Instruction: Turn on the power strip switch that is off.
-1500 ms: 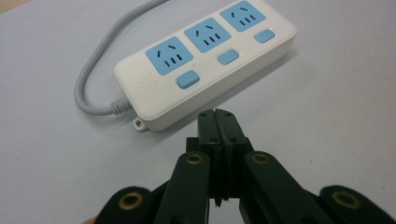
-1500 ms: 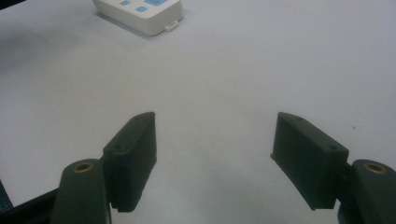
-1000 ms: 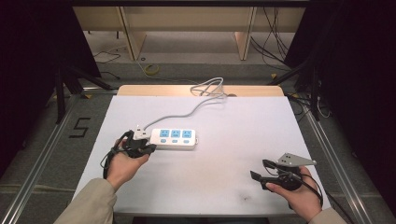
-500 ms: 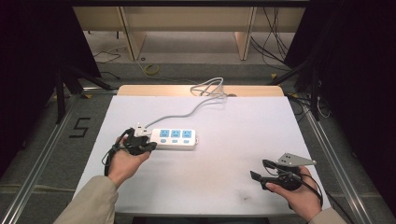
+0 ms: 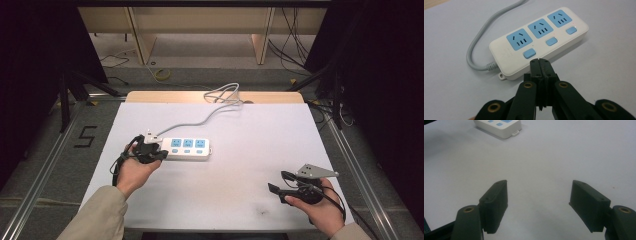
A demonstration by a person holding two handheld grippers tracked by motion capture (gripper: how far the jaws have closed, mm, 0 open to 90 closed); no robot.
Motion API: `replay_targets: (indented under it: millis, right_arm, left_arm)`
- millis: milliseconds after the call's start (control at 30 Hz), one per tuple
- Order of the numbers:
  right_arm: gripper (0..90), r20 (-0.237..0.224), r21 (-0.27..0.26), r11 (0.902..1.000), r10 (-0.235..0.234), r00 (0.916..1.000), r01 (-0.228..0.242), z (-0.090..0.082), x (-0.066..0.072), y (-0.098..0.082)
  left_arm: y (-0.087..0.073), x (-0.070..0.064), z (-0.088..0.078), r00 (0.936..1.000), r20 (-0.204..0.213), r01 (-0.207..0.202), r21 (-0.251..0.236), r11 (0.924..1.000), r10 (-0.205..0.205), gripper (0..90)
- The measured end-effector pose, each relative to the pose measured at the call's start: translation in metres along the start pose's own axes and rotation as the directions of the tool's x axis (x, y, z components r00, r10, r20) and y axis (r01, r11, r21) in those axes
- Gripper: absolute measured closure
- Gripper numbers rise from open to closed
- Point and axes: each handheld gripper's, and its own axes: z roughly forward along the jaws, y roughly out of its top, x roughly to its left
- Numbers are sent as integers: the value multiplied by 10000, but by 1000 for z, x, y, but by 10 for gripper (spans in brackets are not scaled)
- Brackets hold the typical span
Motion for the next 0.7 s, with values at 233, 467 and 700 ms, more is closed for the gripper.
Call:
replay_targets:
  millis: [233, 467, 700]
  right_arm:
    - [309, 1, 7, 10000, 1, 10000, -1, 0, 0, 0]
    - [308, 2, 10, 10000, 11, 10000, -11, 0, 0, 0]
    - [309, 4, 13, 10000, 5, 10000, -5, 0, 0, 0]
  left_arm:
    - [2, 1, 2, 10000, 6, 46, 31, 10000, -46, 899]
    - [5, 2, 4, 10000, -29, 5, 99, 10000, -5, 899]
    - [8, 3, 5, 10000, -58, -25, 97, 9999, 25, 899]
